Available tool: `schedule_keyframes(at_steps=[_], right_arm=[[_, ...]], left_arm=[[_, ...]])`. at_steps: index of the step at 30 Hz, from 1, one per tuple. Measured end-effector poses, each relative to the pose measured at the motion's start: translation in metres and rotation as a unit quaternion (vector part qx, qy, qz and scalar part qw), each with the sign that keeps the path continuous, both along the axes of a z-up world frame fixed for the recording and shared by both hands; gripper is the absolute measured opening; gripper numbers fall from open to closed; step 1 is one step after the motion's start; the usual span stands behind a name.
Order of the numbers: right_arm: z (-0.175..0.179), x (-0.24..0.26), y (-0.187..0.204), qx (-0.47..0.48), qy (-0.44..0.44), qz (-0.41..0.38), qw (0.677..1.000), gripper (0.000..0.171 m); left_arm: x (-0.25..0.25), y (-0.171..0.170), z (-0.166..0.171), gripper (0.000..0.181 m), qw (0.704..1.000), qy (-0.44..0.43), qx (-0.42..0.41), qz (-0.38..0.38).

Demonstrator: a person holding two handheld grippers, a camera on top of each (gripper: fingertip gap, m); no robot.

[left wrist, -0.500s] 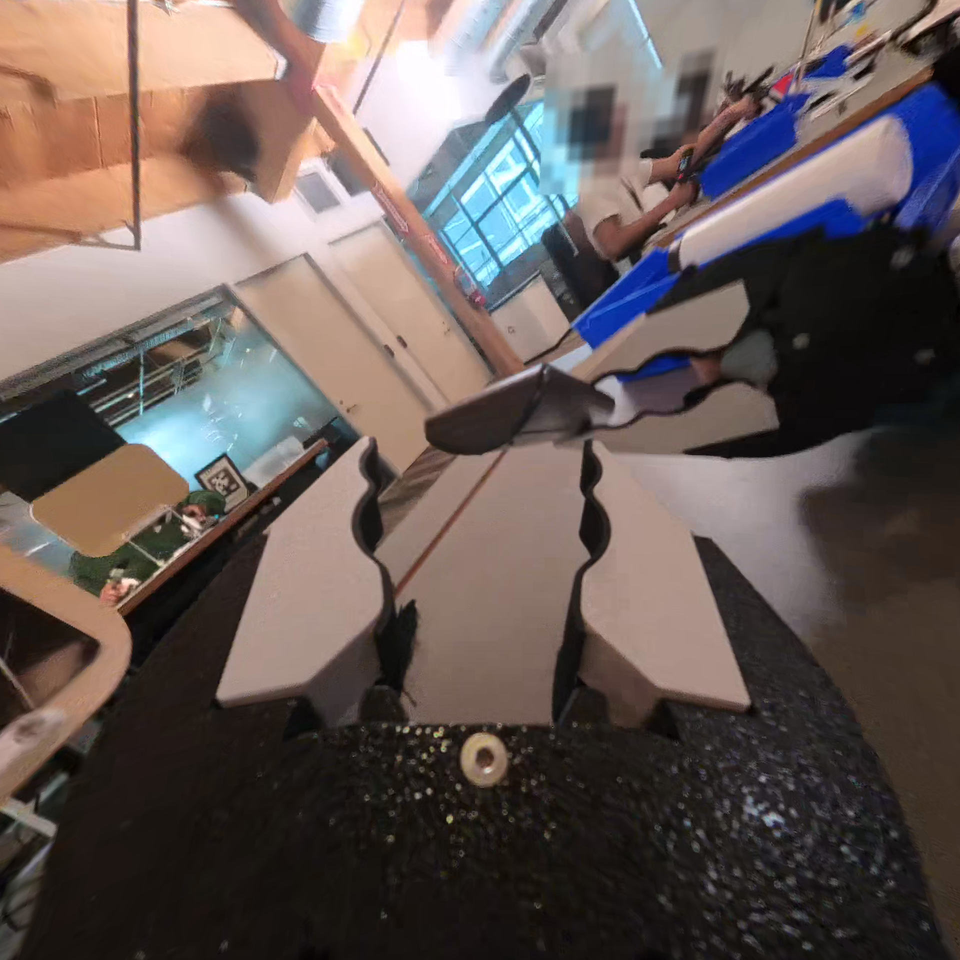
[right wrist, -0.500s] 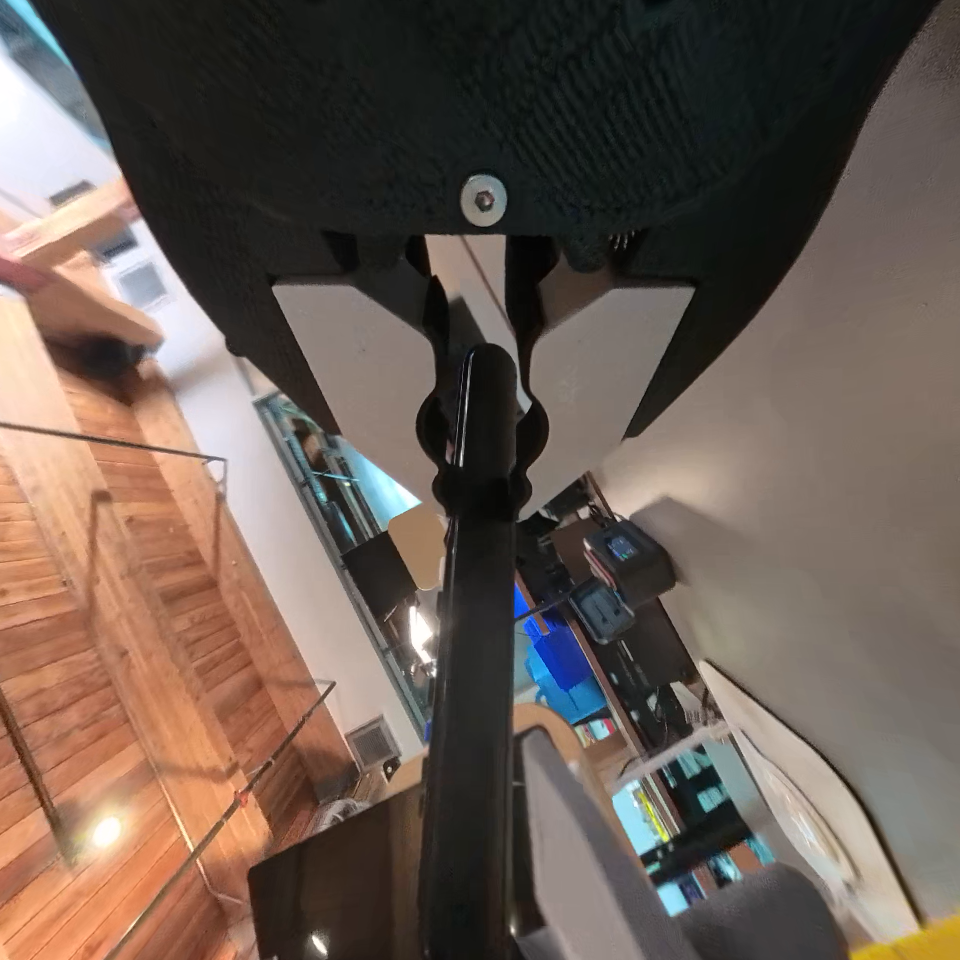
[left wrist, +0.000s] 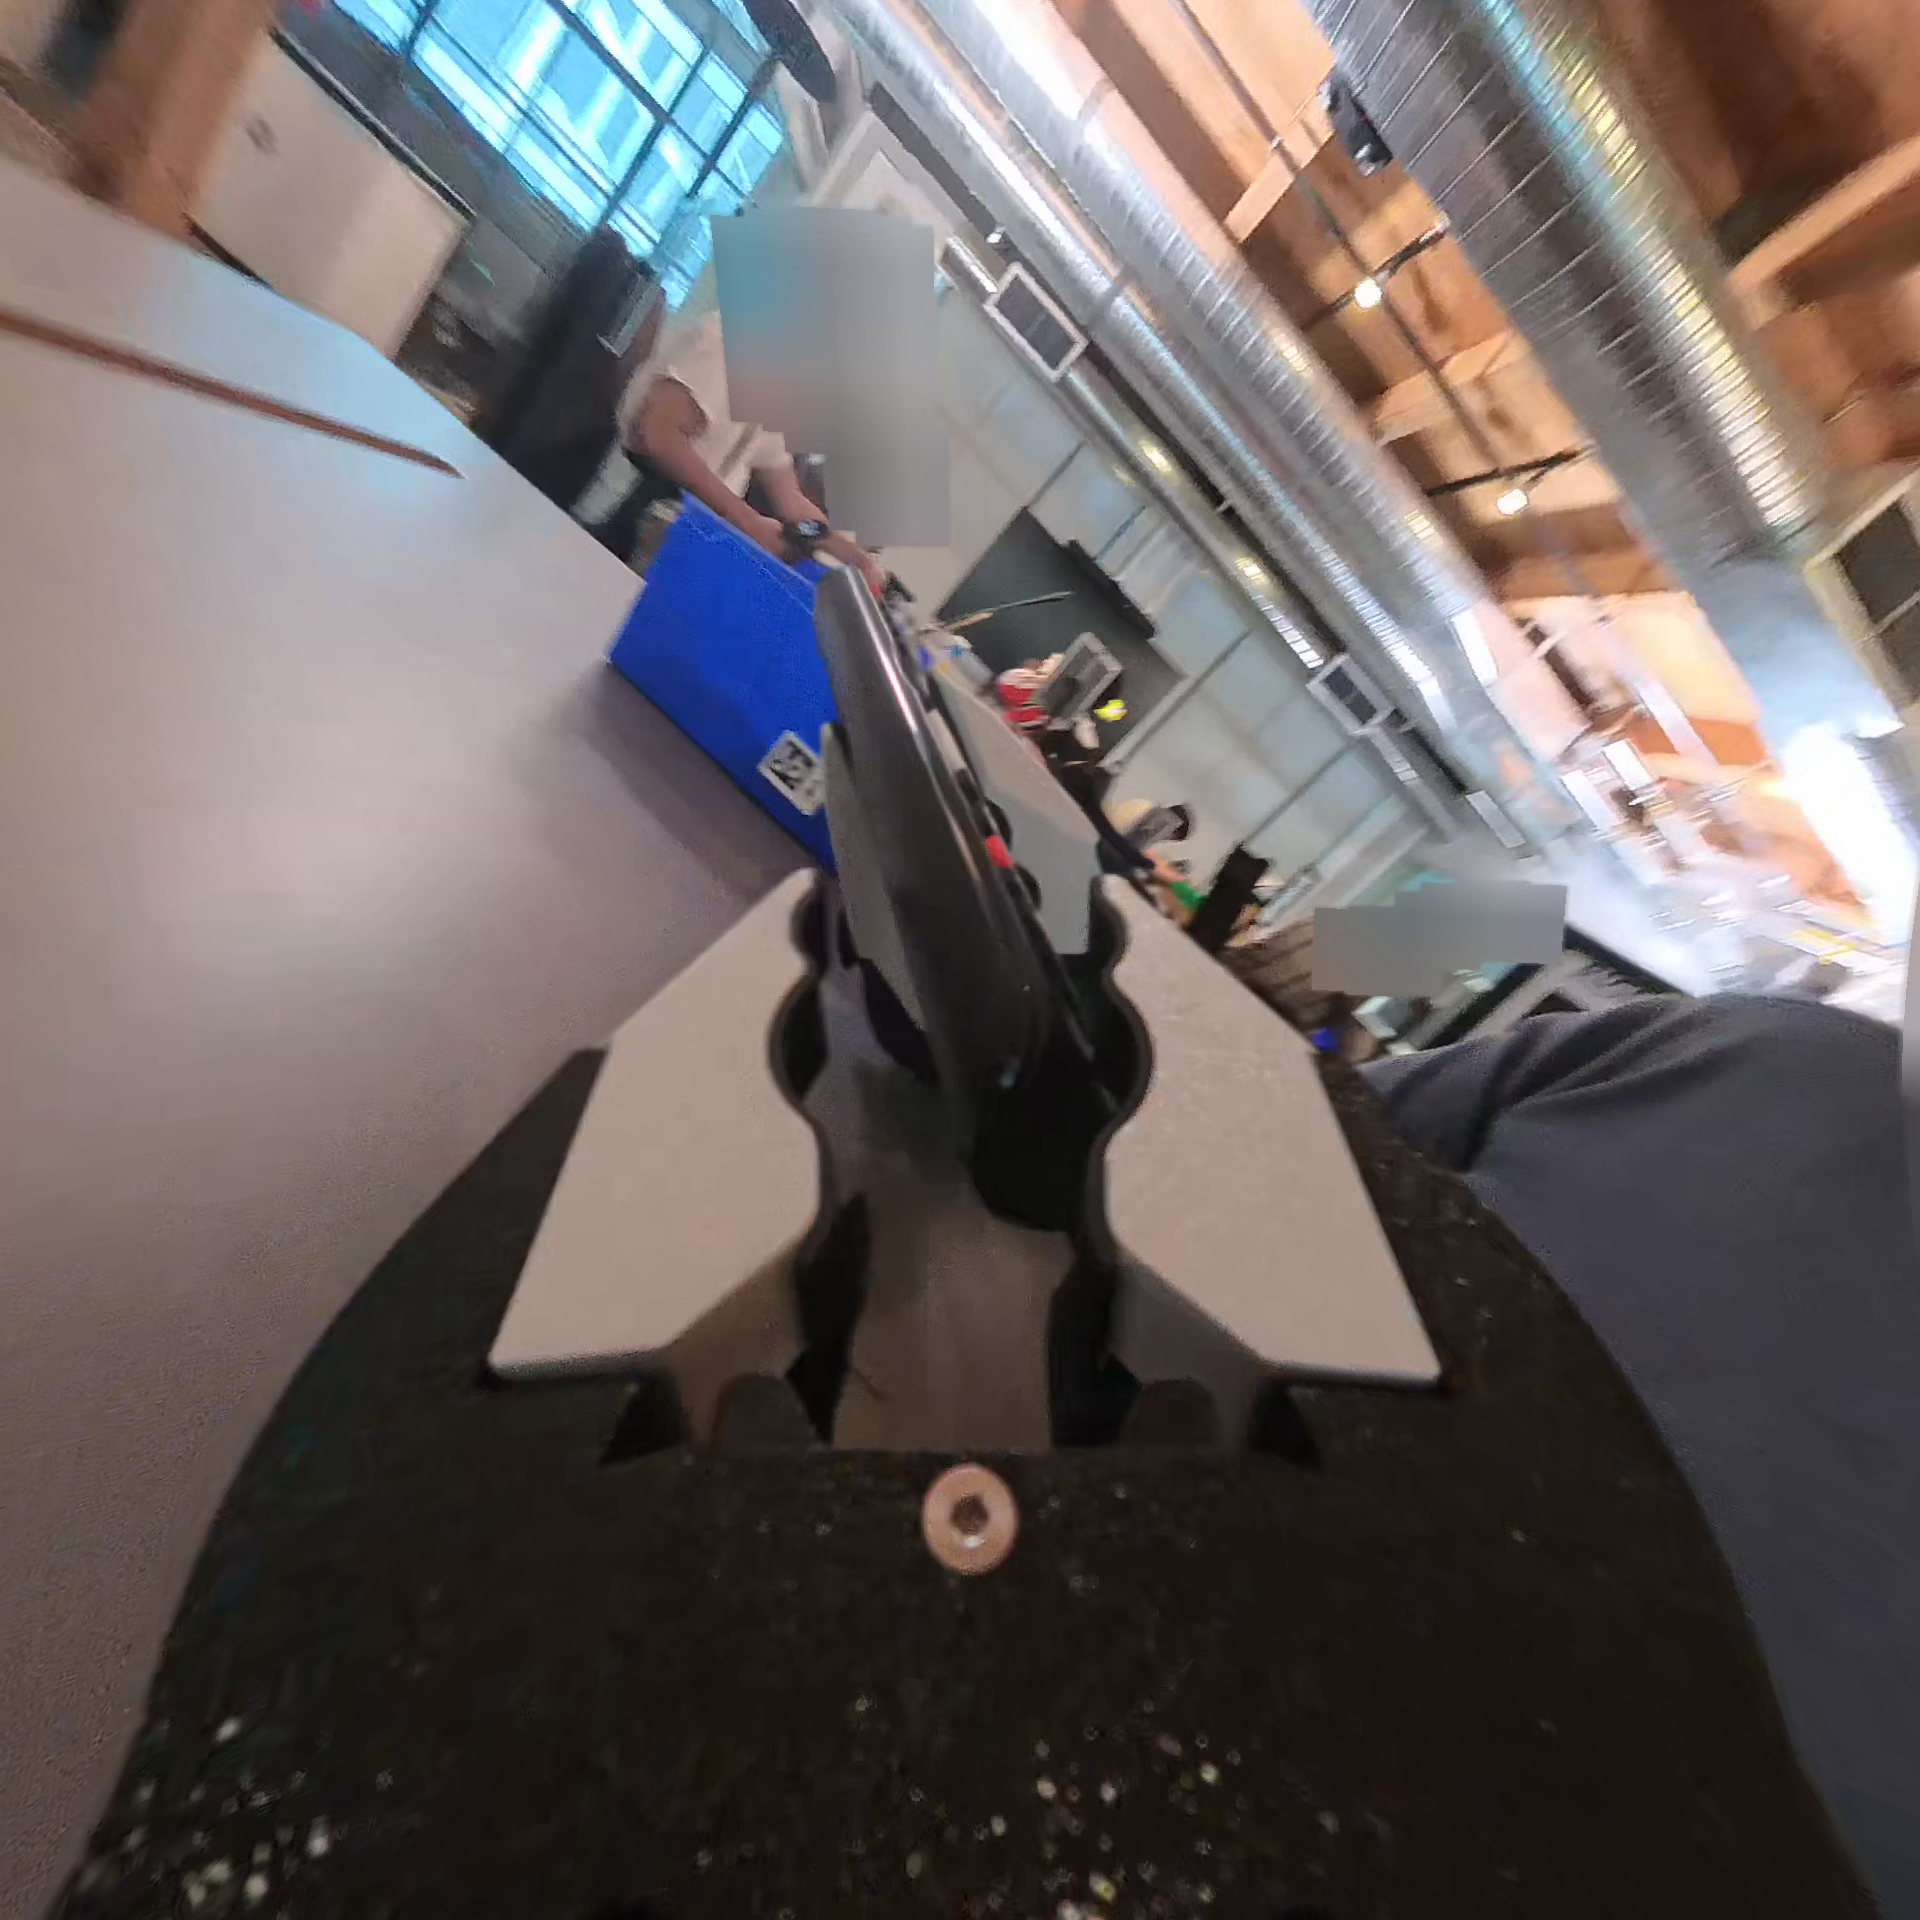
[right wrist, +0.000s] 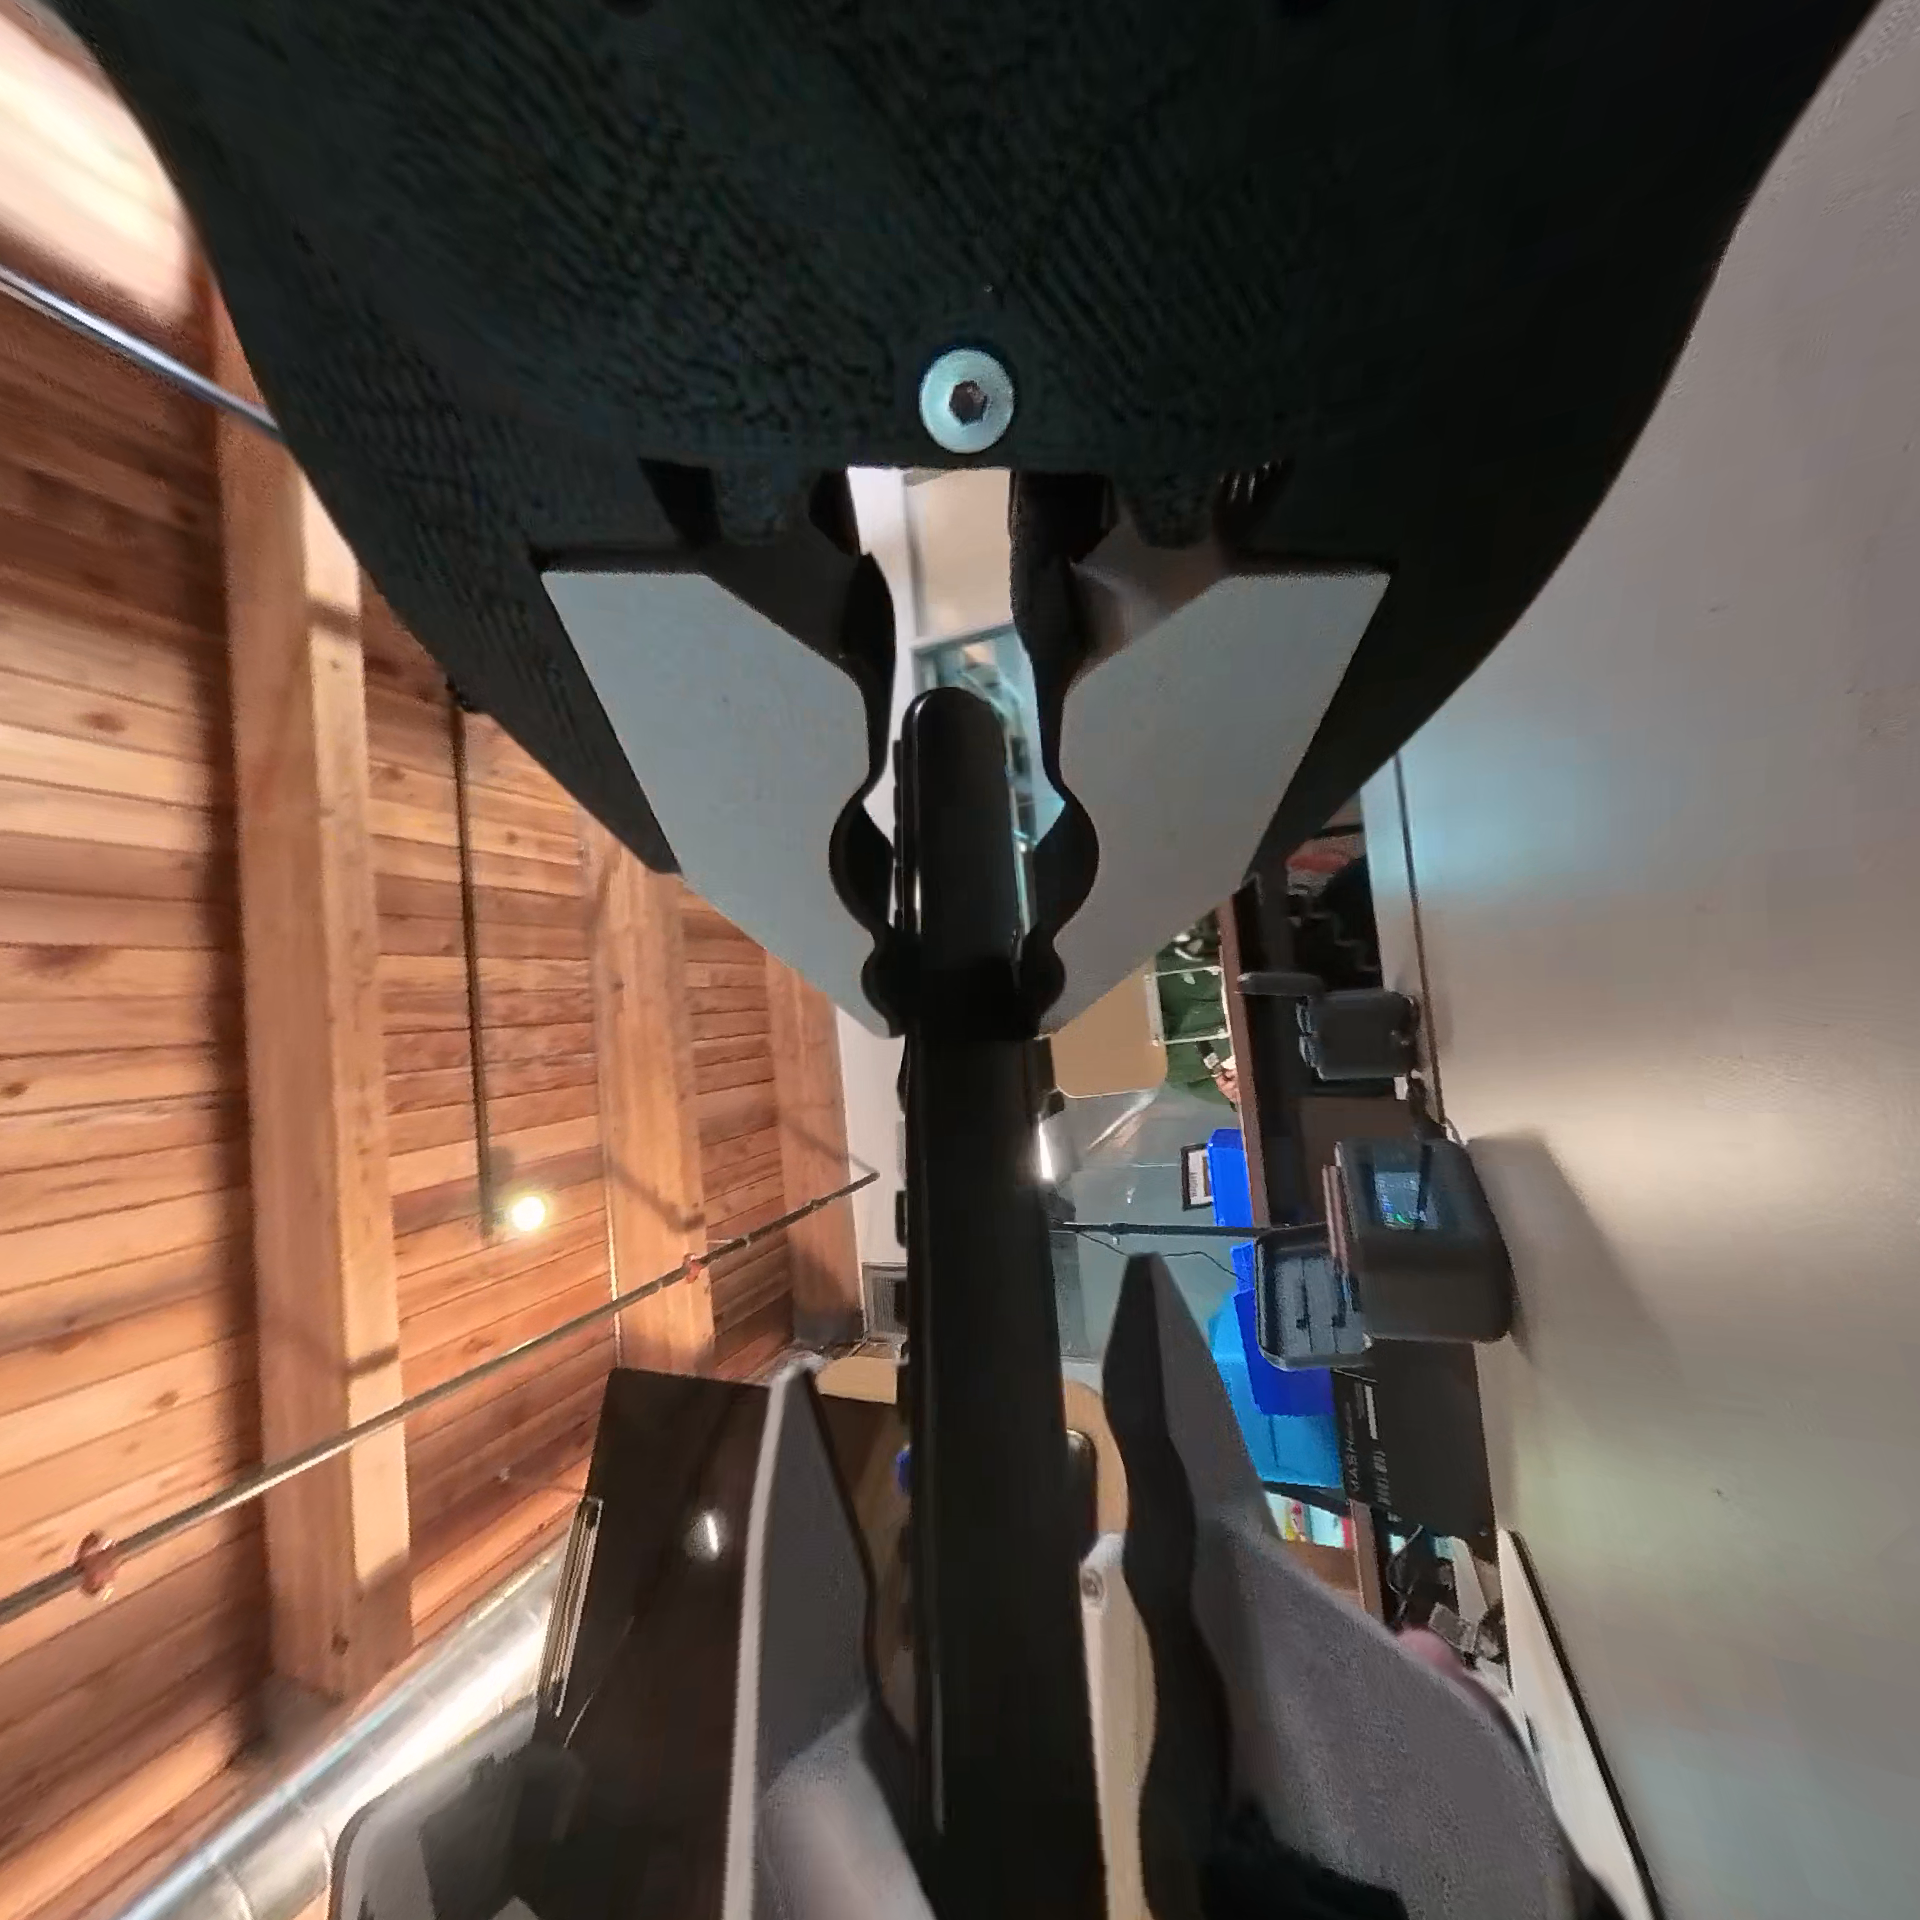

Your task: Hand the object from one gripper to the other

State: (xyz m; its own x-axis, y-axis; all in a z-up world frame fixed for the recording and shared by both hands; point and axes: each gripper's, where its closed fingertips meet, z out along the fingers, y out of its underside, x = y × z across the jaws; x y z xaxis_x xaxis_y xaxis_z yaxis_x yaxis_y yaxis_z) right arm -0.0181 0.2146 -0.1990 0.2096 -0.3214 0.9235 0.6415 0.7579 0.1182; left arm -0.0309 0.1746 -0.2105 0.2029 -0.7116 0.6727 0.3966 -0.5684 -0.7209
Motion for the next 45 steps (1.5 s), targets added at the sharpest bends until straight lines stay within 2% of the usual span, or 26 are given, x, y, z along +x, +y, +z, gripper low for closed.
schedule_keyframes(at_steps=[1,3,7,10,12,14,16,18,19,20,22,23,24,25,28,30,31,32,33,34,35,37,39,42,43,45], right_arm=[[0.0,0.0,-0.001,0.007,-0.005,-0.003,1.0,0.021],[-0.002,-0.001,-0.001,0.01,-0.012,-0.005,1.0,0.021],[-0.002,-0.002,-0.005,-0.034,0.001,0.019,0.999,0.025],[0.001,0.004,0.0,-0.109,0.032,0.038,0.993,0.05],[0.001,0.012,0.006,-0.183,0.061,0.057,0.98,0.057],[0.002,0.018,0.011,-0.302,0.113,0.096,0.942,0.055],[0.003,0.02,0.016,-0.462,0.18,0.151,0.855,0.048],[0.0,0.015,0.016,-0.632,0.236,0.206,0.709,0.05],[-0.001,0.012,0.014,-0.705,0.259,0.236,0.617,0.053],[-0.001,0.009,0.01,-0.764,0.279,0.264,0.518,0.055],[0.001,0.005,0.005,-0.838,0.307,0.306,0.332,0.06],[0.002,0.004,0.002,-0.858,0.31,0.325,0.25,0.062],[0.001,0.003,-0.001,-0.871,0.311,0.332,0.187,0.062],[-0.002,0.0,-0.003,-0.88,0.307,0.331,0.148,0.063],[-0.006,-0.01,-0.021,-0.898,0.267,0.336,0.096,0.061],[-0.004,-0.013,-0.027,-0.898,0.264,0.34,0.086,0.044],[-0.006,-0.014,-0.026,-0.897,0.271,0.336,0.097,0.036],[-0.008,-0.014,-0.026,-0.897,0.273,0.331,0.11,0.028],[-0.008,-0.013,-0.026,-0.897,0.269,0.331,0.114,0.028],[-0.006,-0.013,-0.026,-0.896,0.266,0.335,0.116,0.027],[-0.004,-0.011,-0.025,-0.893,0.269,0.337,0.127,0.026],[0.0,-0.006,-0.019,-0.884,0.274,0.334,0.177,0.024],[0.005,0.002,-0.011,-0.866,0.281,0.327,0.253,0.024],[0.017,0.015,0.0,-0.82,0.286,0.31,0.387,0.023],[0.019,0.018,0.003,-0.799,0.281,0.297,0.442,0.023],[0.022,0.024,0.009,-0.738,0.264,0.256,0.566,0.023]], left_arm=[[0.002,-0.002,0.0,0.033,1.0,-0.019,-0.017,-0.015],[0.001,0.001,-0.006,0.026,0.998,-0.029,-0.045,-0.012],[-0.001,0.003,-0.006,0.023,0.999,-0.03,-0.027,-0.003],[-0.009,0.006,0.001,0.022,0.999,-0.007,0.024,0.042],[-0.018,0.009,0.008,0.022,0.993,0.019,0.072,0.089],[-0.026,0.01,0.014,0.022,0.978,0.069,0.137,0.141],[-0.032,0.011,0.016,0.022,0.939,0.162,0.225,0.205],[-0.034,0.012,0.013,0.022,0.864,0.289,0.32,0.261],[-0.036,0.013,0.013,0.021,0.806,0.357,0.368,0.296],[-0.039,0.015,0.013,0.022,0.731,0.431,0.412,0.331],[-0.041,0.015,0.015,0.021,0.558,0.558,0.488,0.373],[-0.035,0.011,0.016,0.022,0.482,0.594,0.527,0.371],[-0.026,0.008,0.014,0.022,0.422,0.617,0.56,0.358],[-0.016,0.005,0.01,0.022,0.38,0.632,0.582,0.342],[0.002,0.002,0.002,0.021,0.294,0.659,0.619,0.31],[0.008,0.001,-0.002,0.022,0.255,0.67,0.632,0.294],[0.009,0.001,-0.003,0.022,0.243,0.672,0.636,0.293],[0.01,0.001,-0.004,0.022,0.241,0.673,0.636,0.291],[0.011,-0.001,-0.004,0.022,0.261,0.665,0.636,0.293],[0.014,-0.003,-0.002,0.023,0.298,0.646,0.636,0.298],[0.015,-0.005,-0.002,0.034,0.337,0.631,0.632,0.297],[0.011,-0.001,-0.004,0.06,0.423,0.616,0.596,0.295],[0.001,0.005,-0.009,0.072,0.504,0.602,0.548,0.288],[-0.02,0.02,-0.015,0.071,0.611,0.586,0.444,0.294],[-0.022,0.022,-0.016,0.066,0.657,0.562,0.409,0.291],[-0.013,0.015,-0.008,0.065,0.772,0.462,0.352,0.258]])
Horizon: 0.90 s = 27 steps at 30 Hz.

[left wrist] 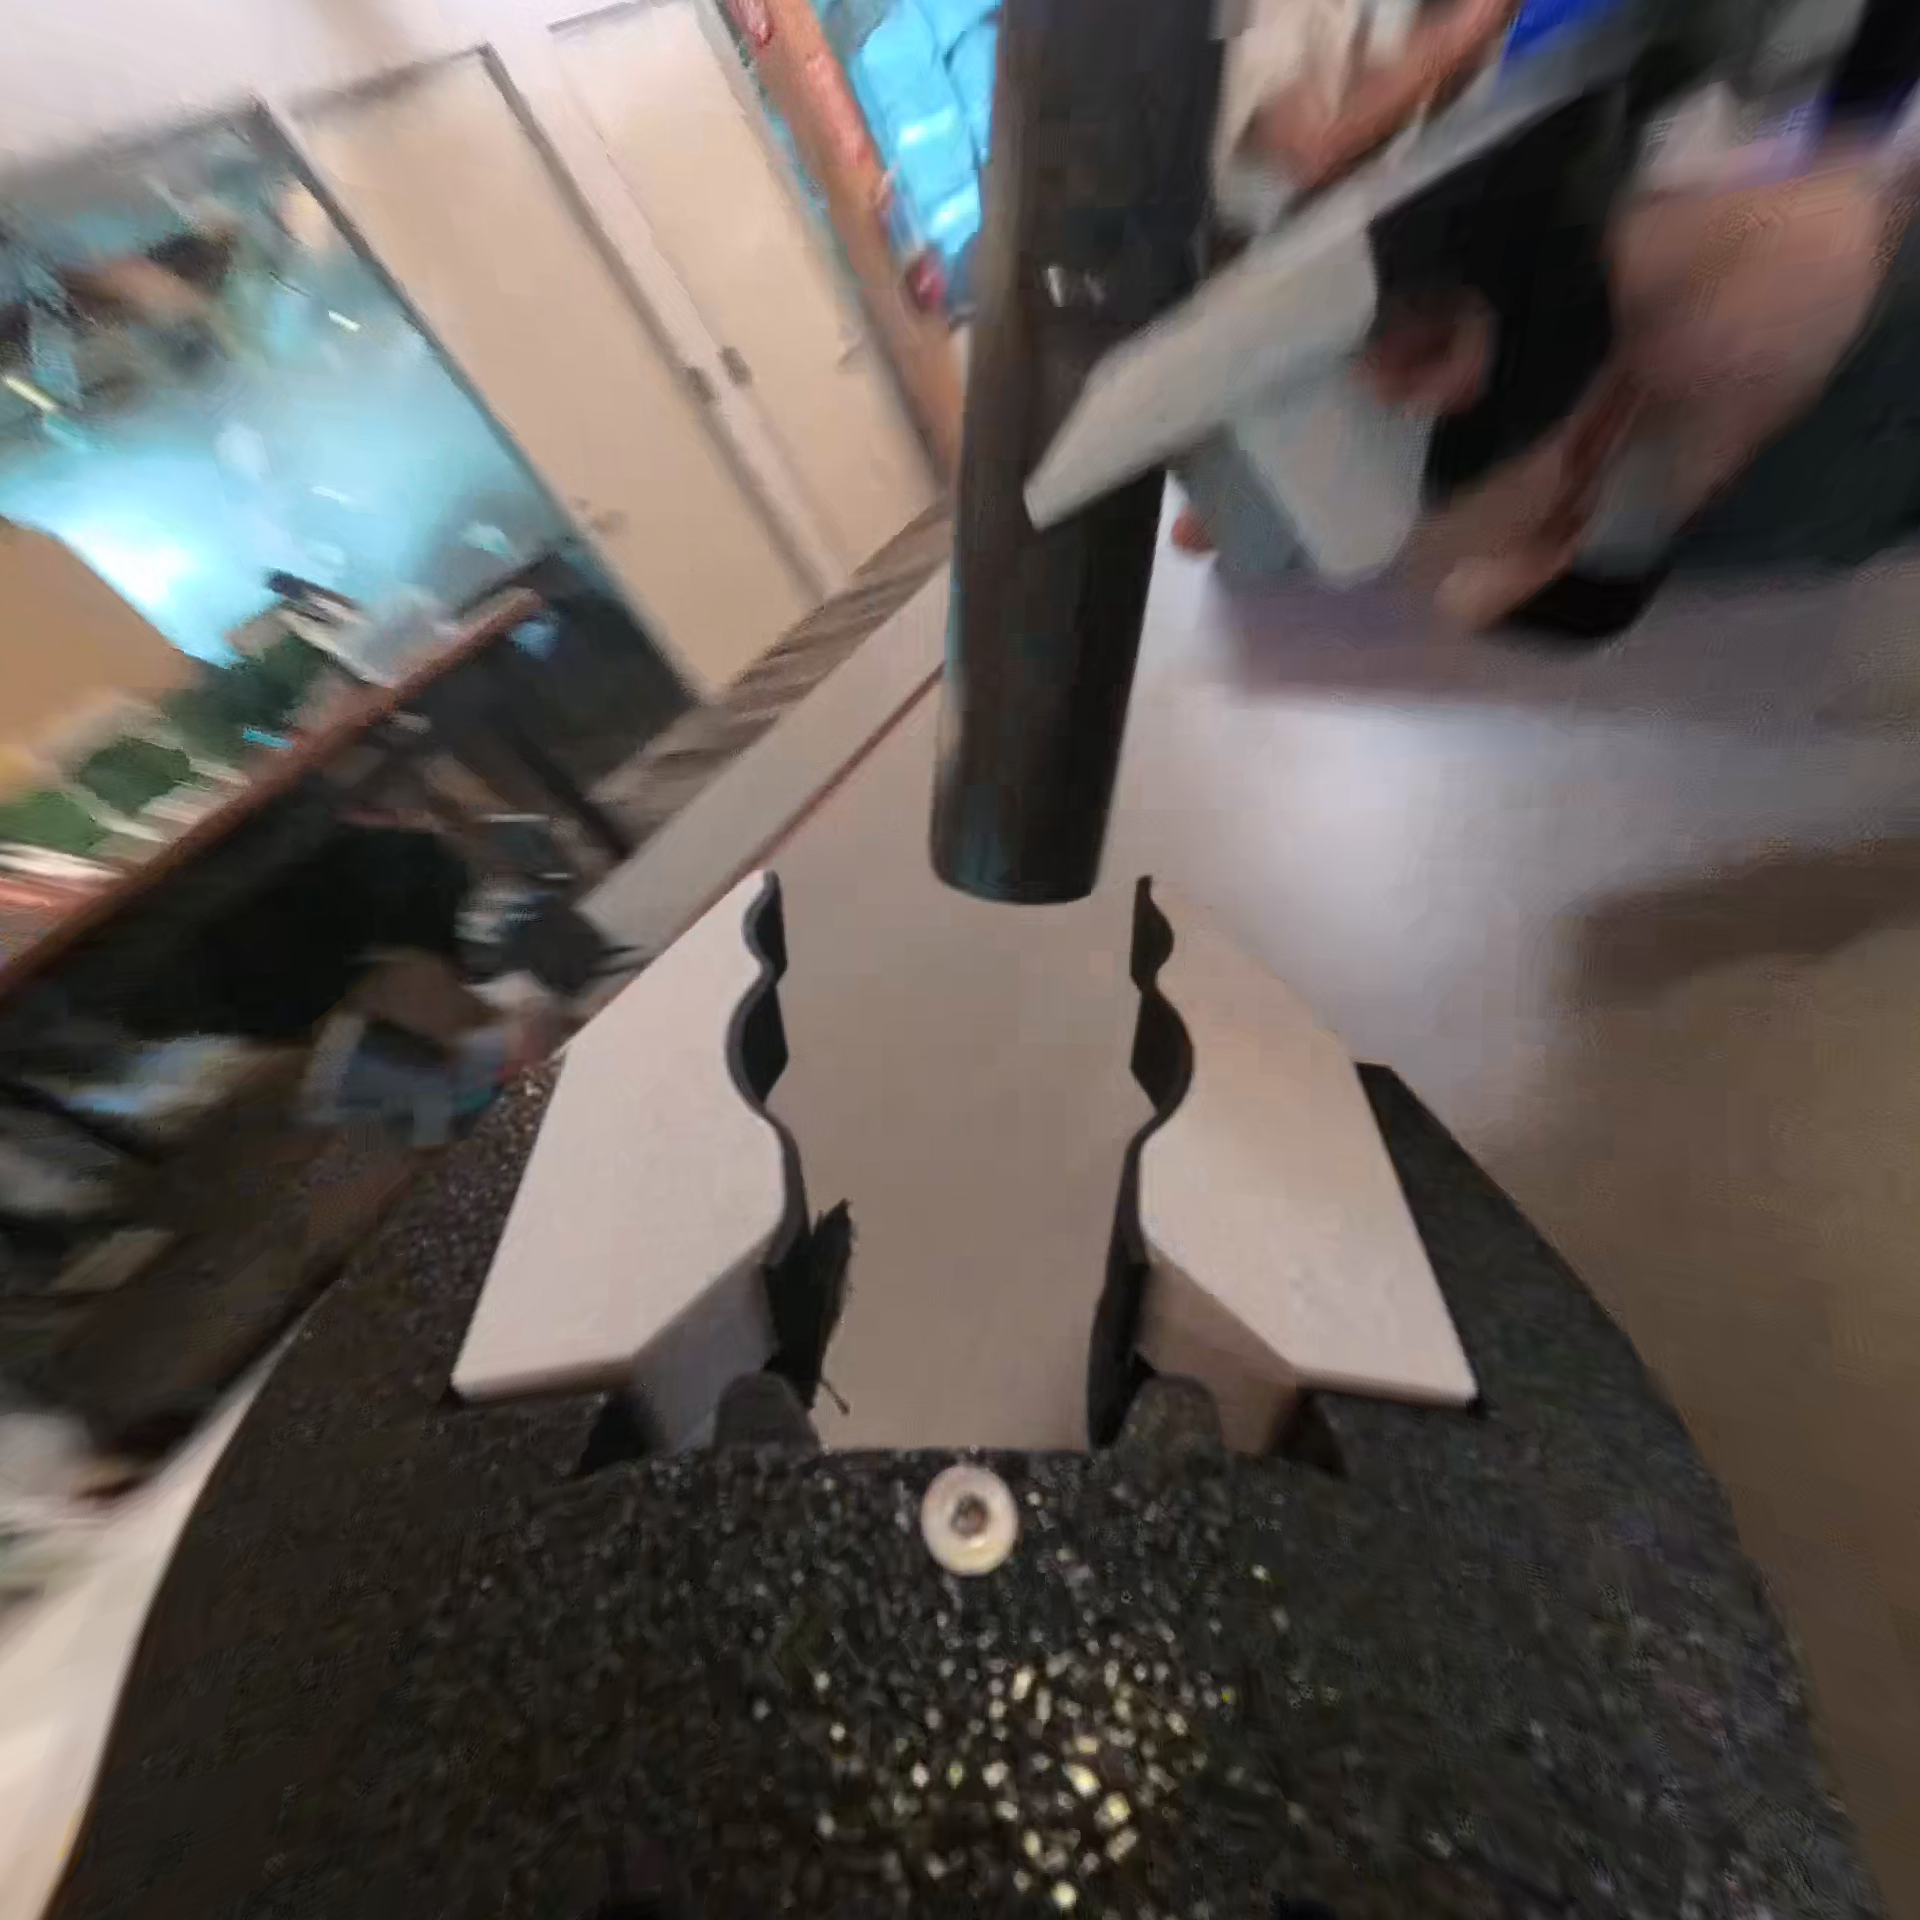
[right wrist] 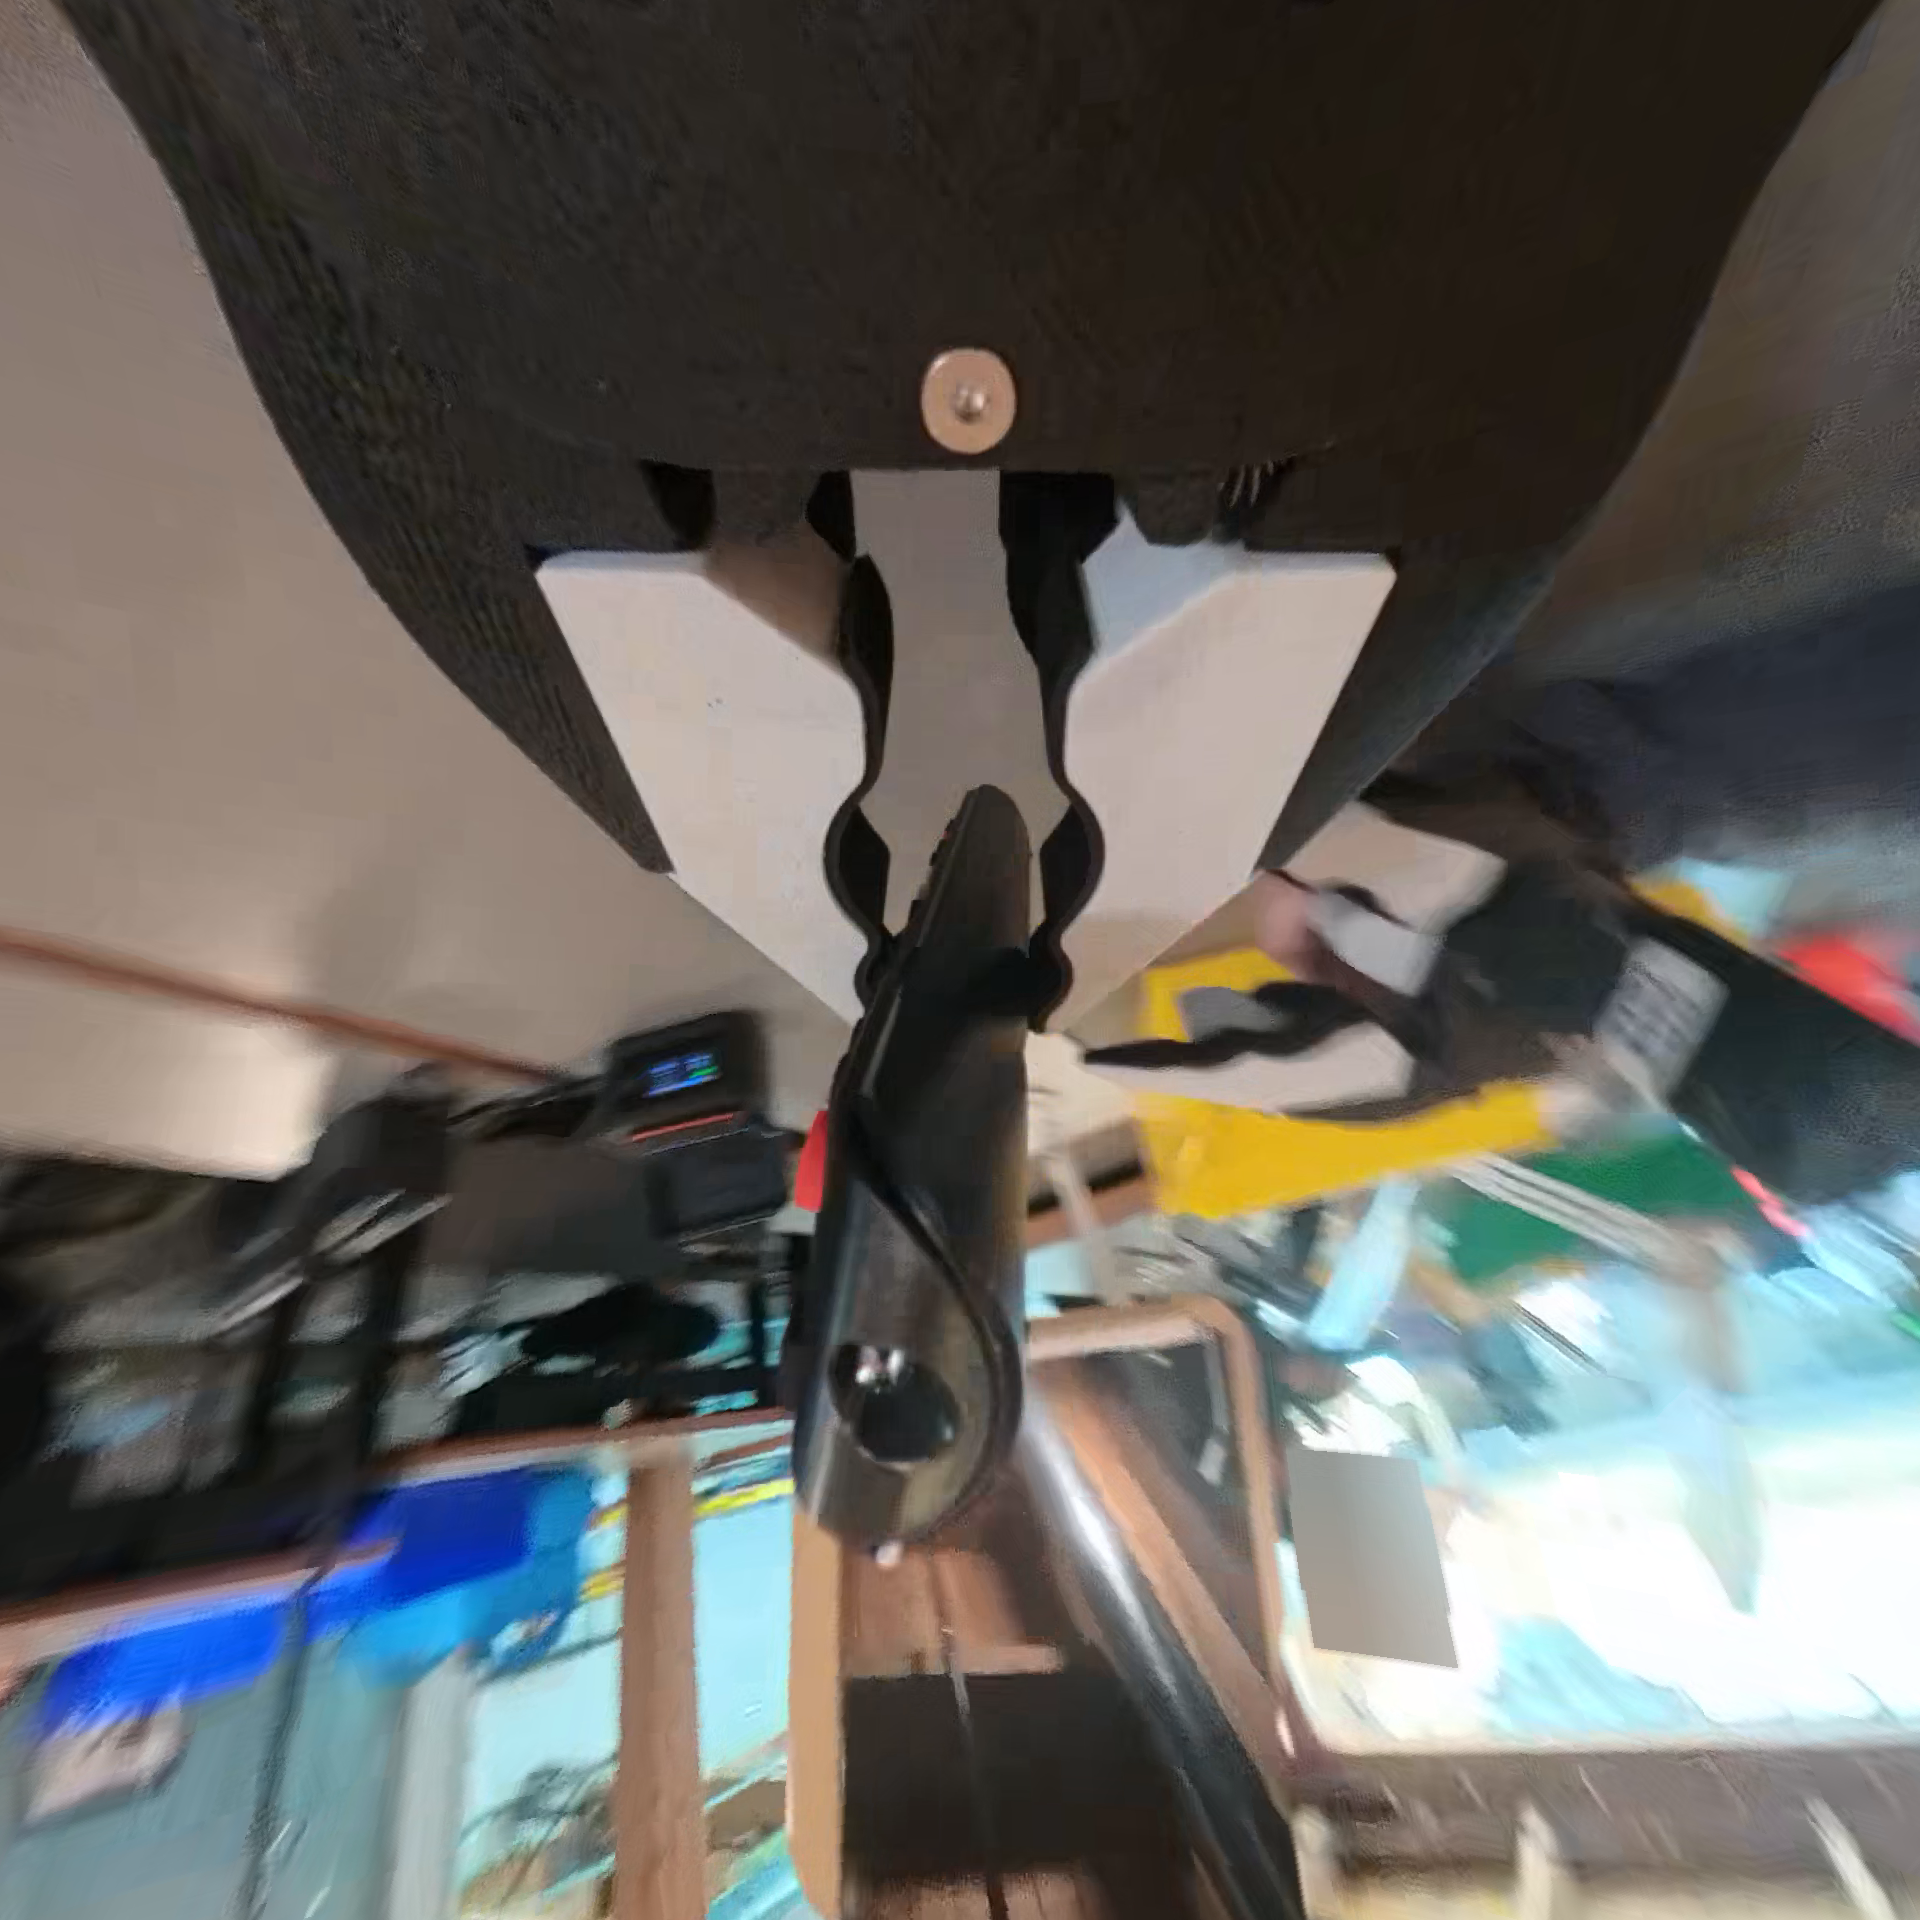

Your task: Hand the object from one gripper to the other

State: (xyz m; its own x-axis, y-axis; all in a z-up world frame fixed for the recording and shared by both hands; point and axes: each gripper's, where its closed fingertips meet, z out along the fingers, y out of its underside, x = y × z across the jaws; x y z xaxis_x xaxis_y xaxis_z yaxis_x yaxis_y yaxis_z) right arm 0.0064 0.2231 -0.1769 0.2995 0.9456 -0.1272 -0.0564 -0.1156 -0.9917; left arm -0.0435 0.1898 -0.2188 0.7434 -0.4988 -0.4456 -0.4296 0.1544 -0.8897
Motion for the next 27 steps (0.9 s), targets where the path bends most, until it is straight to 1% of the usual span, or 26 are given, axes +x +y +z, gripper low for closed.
schedule_keyframes(at_steps=[1,2,3,4,5,6,8,10,11,12,13,14,15,17,18,20,21,22,23,24,25,26,27], right_arm=[[0.002,0.002,0.002,0.067,-0.031,-0.03,0.997,0.023],[0.004,0.004,0.003,0.137,-0.061,-0.06,0.987,0.023],[0.006,0.006,0.003,0.209,-0.091,-0.092,0.969,0.023],[0.009,0.007,0.002,0.285,-0.121,-0.123,0.943,0.023],[0.011,0.008,0.001,0.364,-0.152,-0.153,0.906,0.024],[0.013,0.007,-0.002,0.441,-0.183,-0.182,0.86,0.023],[0.012,0.002,-0.01,0.583,-0.239,-0.221,0.745,0.023],[0.006,-0.008,-0.024,0.696,-0.267,-0.23,0.626,0.023],[0.001,-0.014,-0.031,0.734,-0.271,-0.225,0.58,0.023],[-0.004,-0.02,-0.036,0.755,-0.274,-0.216,0.555,0.023],[-0.008,-0.024,-0.039,0.762,-0.278,-0.208,0.547,0.023],[-0.011,-0.026,-0.04,0.765,-0.28,-0.203,0.543,0.023],[-0.011,-0.027,-0.041,0.771,-0.282,-0.203,0.533,0.023],[-0.012,-0.028,-0.041,0.785,-0.288,-0.205,0.509,0.023],[-0.013,-0.029,-0.042,0.789,-0.29,-0.203,0.501,0.023],[-0.017,-0.032,-0.045,0.795,-0.285,-0.195,0.499,0.023],[-0.019,-0.033,-0.046,0.795,-0.284,-0.192,0.501,0.023],[-0.022,-0.034,-0.045,0.793,-0.286,-0.187,0.504,0.023],[-0.024,-0.035,-0.044,0.788,-0.285,-0.182,0.514,0.023],[-0.026,-0.035,-0.042,0.777,-0.282,-0.176,0.535,0.026],[-0.028,-0.035,-0.04,0.762,-0.28,-0.168,0.559,0.035],[-0.028,-0.034,-0.037,0.747,-0.281,-0.165,0.58,0.051],[-0.026,-0.031,-0.032,0.734,-0.281,-0.17,0.595,0.063]], left_arm=[[0.003,-0.004,0.007,0.064,0.997,-0.071,-0.031,-0.032],[0.007,-0.009,0.014,0.066,0.986,-0.138,-0.065,-0.067],[0.01,-0.013,0.018,0.071,0.968,-0.2,-0.104,-0.106],[0.013,-0.017,0.022,0.074,0.945,-0.257,-0.145,-0.141],[0.016,-0.021,0.024,0.076,0.916,-0.307,-0.185,-0.178],[0.019,-0.024,0.026,0.078,0.883,-0.352,-0.225,-0.213],[0.025,-0.031,0.027,0.08,0.814,-0.42,-0.297,-0.27],[0.031,-0.037,0.031,0.083,0.728,-0.486,-0.359,-0.323],[0.032,-0.039,0.032,0.085,0.686,-0.513,-0.385,-0.345],[0.035,-0.041,0.031,0.087,0.656,-0.525,-0.407,-0.358],[0.04,-0.042,0.026,0.089,0.647,-0.521,-0.425,-0.359],[0.045,-0.045,0.019,0.088,0.654,-0.505,-0.435,-0.358],[0.05,-0.046,0.014,0.085,0.668,-0.485,-0.44,-0.352],[0.057,-0.049,0.008,0.073,0.691,-0.455,-0.442,-0.346],[0.058,-0.049,0.007,0.064,0.701,-0.447,-0.439,-0.342],[0.06,-0.051,0.004,0.046,0.711,-0.434,-0.436,-0.341],[0.06,-0.052,0.002,0.04,0.716,-0.426,-0.438,-0.338],[0.059,-0.053,0.002,0.025,0.717,-0.424,-0.437,-0.339],[0.058,-0.051,0.0,0.023,0.724,-0.42,-0.438,-0.327],[0.058,-0.049,-0.004,0.022,0.738,-0.41,-0.434,-0.315],[0.056,-0.047,-0.007,0.022,0.752,-0.398,-0.427,-0.306],[0.055,-0.045,-0.008,0.022,0.765,-0.389,-0.419,-0.298],[0.052,-0.042,-0.007,0.022,0.777,-0.384,-0.406,-0.29]])
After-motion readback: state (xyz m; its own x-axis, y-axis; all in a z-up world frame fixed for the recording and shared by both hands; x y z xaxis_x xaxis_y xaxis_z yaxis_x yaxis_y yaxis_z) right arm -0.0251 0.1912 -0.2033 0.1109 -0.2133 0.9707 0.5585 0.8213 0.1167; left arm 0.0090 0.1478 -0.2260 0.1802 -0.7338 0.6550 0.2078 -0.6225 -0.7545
